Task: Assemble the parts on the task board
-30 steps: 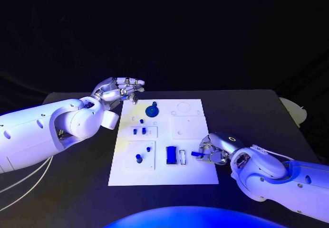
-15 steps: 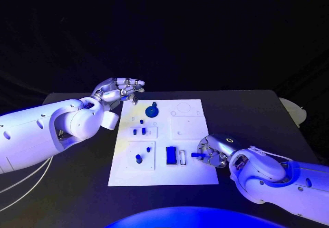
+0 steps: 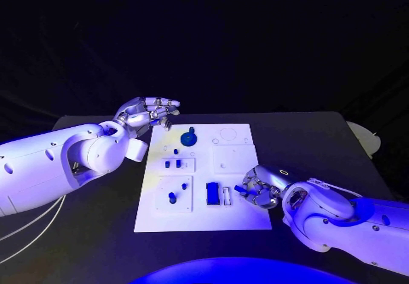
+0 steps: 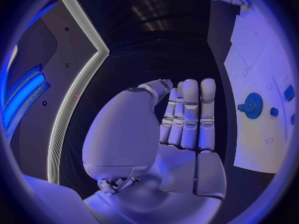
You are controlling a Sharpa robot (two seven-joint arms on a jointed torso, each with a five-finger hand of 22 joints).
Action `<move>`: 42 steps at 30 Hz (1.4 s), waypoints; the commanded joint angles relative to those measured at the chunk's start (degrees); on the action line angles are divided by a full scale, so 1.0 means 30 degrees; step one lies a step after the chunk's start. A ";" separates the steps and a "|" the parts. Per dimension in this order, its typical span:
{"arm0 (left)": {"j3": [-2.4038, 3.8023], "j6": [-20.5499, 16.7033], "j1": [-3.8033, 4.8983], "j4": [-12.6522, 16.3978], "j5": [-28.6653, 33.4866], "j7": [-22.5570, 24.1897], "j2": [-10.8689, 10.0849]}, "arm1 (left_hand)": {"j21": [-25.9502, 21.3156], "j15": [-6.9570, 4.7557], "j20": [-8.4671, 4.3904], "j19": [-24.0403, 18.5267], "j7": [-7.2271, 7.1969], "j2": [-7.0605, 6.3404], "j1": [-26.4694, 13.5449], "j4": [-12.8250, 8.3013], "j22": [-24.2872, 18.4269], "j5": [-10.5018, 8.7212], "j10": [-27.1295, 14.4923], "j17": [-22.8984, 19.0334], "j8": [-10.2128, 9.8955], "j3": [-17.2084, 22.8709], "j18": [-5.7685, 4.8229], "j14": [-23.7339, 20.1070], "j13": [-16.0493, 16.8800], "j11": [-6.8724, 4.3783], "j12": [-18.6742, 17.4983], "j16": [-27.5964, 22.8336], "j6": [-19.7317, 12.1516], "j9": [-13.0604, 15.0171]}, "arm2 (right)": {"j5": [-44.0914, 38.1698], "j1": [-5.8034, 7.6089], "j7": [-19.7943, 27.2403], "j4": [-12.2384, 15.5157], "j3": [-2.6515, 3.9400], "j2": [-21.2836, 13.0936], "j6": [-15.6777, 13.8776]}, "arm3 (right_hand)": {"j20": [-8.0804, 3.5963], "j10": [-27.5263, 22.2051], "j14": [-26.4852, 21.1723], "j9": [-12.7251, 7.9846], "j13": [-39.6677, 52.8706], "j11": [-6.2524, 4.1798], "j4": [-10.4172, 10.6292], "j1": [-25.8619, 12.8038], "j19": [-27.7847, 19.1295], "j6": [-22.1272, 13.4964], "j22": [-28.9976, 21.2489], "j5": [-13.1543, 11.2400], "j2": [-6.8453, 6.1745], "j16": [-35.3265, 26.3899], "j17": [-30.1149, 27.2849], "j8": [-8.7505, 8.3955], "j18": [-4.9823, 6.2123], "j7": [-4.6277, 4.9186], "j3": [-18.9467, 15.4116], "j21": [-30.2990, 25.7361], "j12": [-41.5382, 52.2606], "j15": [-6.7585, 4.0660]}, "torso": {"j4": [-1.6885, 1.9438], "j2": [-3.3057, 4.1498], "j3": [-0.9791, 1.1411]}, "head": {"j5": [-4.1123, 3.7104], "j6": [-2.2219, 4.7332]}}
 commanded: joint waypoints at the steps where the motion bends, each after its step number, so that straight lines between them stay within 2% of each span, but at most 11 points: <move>1: 0.0013 0.0298 0.0009 0.0069 0.0089 0.0044 0.0038 | -0.0069 0.0032 0.0029 -0.0101 -0.0021 0.0191 0.0010 -0.0016 -0.0017 0.0121 -0.0157 -0.0022 -0.0079 0.0082 0.0129 -0.0158 0.0026 0.0025 0.0061 -0.0100 -0.0080 0.0028 | 0.1812 0.0038 0.0027 0.0066 -0.0007 0.0199 -0.0628 | 0.0082 0.0099 0.1679 0.0804 0.0776 0.0081 -0.2145 -0.0231 0.1997 -0.0043 0.5031 -0.0059 -0.0028 0.0026 0.3246 0.0612 -0.0272 -0.0093 0.2210 0.0084 0.0064 0.0034 | -0.0008 0.0006 -0.0010 | -0.0009 -0.0033; 10: 0.0013 0.0313 0.0010 0.0113 0.0089 0.0020 0.0033 | -0.0069 0.0032 0.0029 -0.0101 -0.0021 0.0191 0.0010 -0.0016 -0.0017 0.0121 -0.0157 -0.0022 -0.0079 0.0082 0.0129 -0.0158 0.0026 0.0025 0.0061 -0.0100 -0.0080 0.0028 | 0.3514 0.0045 0.0142 -0.0151 -0.0011 0.0810 -0.0619 | 0.0075 0.0148 0.1684 0.0932 0.0843 0.0044 -0.2199 -0.1328 0.1997 0.0035 0.5031 -0.0273 -0.0186 0.0031 0.3261 0.0720 -0.0272 -0.0158 0.2342 0.0084 0.0127 0.0013 | 0.0005 0.0007 -0.0008 | -0.0024 -0.0090; 13: 0.0013 0.0319 0.0010 0.0123 0.0089 0.0013 0.0030 | -0.0069 0.0032 0.0029 -0.0101 -0.0021 0.0191 0.0010 -0.0016 -0.0017 0.0121 -0.0157 -0.0022 -0.0079 0.0082 0.0129 -0.0158 0.0026 0.0025 0.0061 -0.0100 -0.0080 0.0028 | 0.3728 0.0023 0.0154 -0.0219 -0.0012 0.0939 -0.0598 | 0.0055 0.0181 0.1685 0.0959 0.0895 0.0019 -0.2092 -0.2010 0.1997 0.0104 0.5031 0.0227 -0.0300 0.0029 0.3259 0.0747 -0.0272 -0.0195 0.2155 0.0084 0.0183 -0.0010 | 0.0001 0.0008 0.0000 | -0.0015 -0.0094; 22: 0.0013 0.0341 0.0011 0.0148 0.0089 -0.0007 0.0016 | -0.0062 0.0028 0.0026 -0.0075 -0.0018 0.0214 0.0037 -0.0039 -0.0001 0.0123 -0.0191 -0.0027 -0.0085 0.0107 0.0126 -0.0160 0.0028 0.0027 0.0079 -0.0102 -0.0092 0.0030 | 0.4095 -0.0013 0.0169 -0.0426 -0.0013 0.1301 -0.0169 | 0.0032 0.0268 0.1697 0.0935 0.1042 -0.0005 -0.1356 -0.3585 0.1997 0.0385 0.5031 0.0138 -0.0256 0.0051 0.3306 0.0786 -0.0272 -0.0236 0.1577 0.0084 0.0352 -0.0028 | 0.0006 0.0019 0.0003 | 0.0000 -0.0130; 23: 0.0013 0.0339 0.0011 0.0151 0.0089 -0.0010 0.0014 | -0.0062 0.0028 0.0026 -0.0075 -0.0018 0.0214 0.0037 -0.0039 -0.0001 0.0123 -0.0191 -0.0027 -0.0085 0.0107 0.0126 -0.0160 0.0028 0.0027 0.0079 -0.0102 -0.0092 0.0030 | 0.4111 -0.0014 0.0168 -0.0443 -0.0013 0.1332 -0.0102 | 0.0035 0.0313 0.1698 0.0934 0.1111 0.0023 -0.0876 -0.4293 0.1997 0.0544 0.5031 0.0321 -0.0297 0.0052 0.3307 0.0835 -0.0272 -0.0216 0.1218 0.0084 0.0442 -0.0009 | 0.0003 0.0028 0.0009 | -0.0009 -0.0135; 25: 0.0013 0.0344 0.0012 0.0154 0.0089 -0.0018 0.0011 | -0.0062 0.0028 0.0026 -0.0075 -0.0018 0.0214 0.0037 -0.0039 -0.0001 0.0123 -0.0191 -0.0027 -0.0085 0.0107 0.0126 -0.0160 0.0028 0.0027 0.0079 -0.0102 -0.0092 0.0030 | 0.4140 -0.0015 0.0161 -0.0489 -0.0013 0.1401 0.0039 | 0.0022 0.0341 0.1695 0.0917 0.1169 -0.0006 -0.0628 -0.5294 0.1997 0.0669 0.5031 0.0975 -0.0384 0.0047 0.3298 0.0855 -0.0272 -0.0247 0.0358 0.0084 0.0498 -0.0030 | -0.0006 0.0022 0.0009 | 0.0000 -0.0137; 27: 0.0013 0.0353 0.0012 0.0156 0.0089 -0.0029 0.0013 | -0.0062 0.0028 0.0026 -0.0075 -0.0018 0.0214 0.0037 -0.0039 -0.0001 0.0123 -0.0191 -0.0027 -0.0085 0.0107 0.0126 -0.0160 0.0028 0.0027 0.0079 -0.0102 -0.0092 0.0030 | 0.4155 -0.0015 0.0148 -0.0538 -0.0013 0.1458 0.0135 | 0.0010 0.0343 0.1695 0.0890 0.1187 -0.0015 -0.0631 -0.5658 0.1997 0.0679 0.5031 0.1312 -0.0270 0.0046 0.3299 0.0830 -0.0272 -0.0256 0.0016 0.0084 0.0506 -0.0042 | -0.0018 0.0013 0.0007 | 0.0010 -0.0159; 30: 0.0013 0.0374 0.0012 0.0160 0.0089 -0.0047 0.0021 | -0.0062 0.0028 0.0026 -0.0075 -0.0018 0.0214 0.0037 -0.0039 -0.0001 0.0123 -0.0191 -0.0027 -0.0085 0.0107 0.0126 -0.0160 0.0028 0.0027 0.0079 -0.0102 -0.0092 0.0030 | 0.4169 -0.0014 0.0134 -0.0615 -0.0012 0.1552 0.0242 | -0.0002 0.0350 0.1692 0.0877 0.1209 -0.0031 -0.0644 -0.5762 0.1997 0.0687 0.5031 0.1554 -0.0212 0.0040 0.3289 0.0819 -0.0272 -0.0274 -0.0229 0.0084 0.0522 -0.0058 | -0.0015 0.0004 0.0008 | 0.0010 -0.0240; 42: 0.0013 0.0407 0.0013 0.0154 0.0089 -0.0114 0.0039 | -0.0062 0.0028 0.0026 -0.0075 -0.0018 0.0214 0.0037 -0.0039 -0.0001 0.0123 -0.0191 -0.0027 -0.0085 0.0107 0.0126 -0.0160 0.0028 0.0027 0.0079 -0.0102 -0.0092 0.0030 | 0.4154 -0.0007 0.0092 -0.0881 -0.0011 0.1740 0.0438 | -0.0012 0.0369 0.1688 0.0859 0.1256 -0.0033 -0.0608 -0.6005 0.1997 0.0722 0.5031 0.1649 -0.0151 0.0030 0.3269 0.0814 -0.0272 -0.0280 -0.0608 0.0084 0.0570 -0.0065 | -0.0014 0.0012 0.0006 | 0.0016 -0.0283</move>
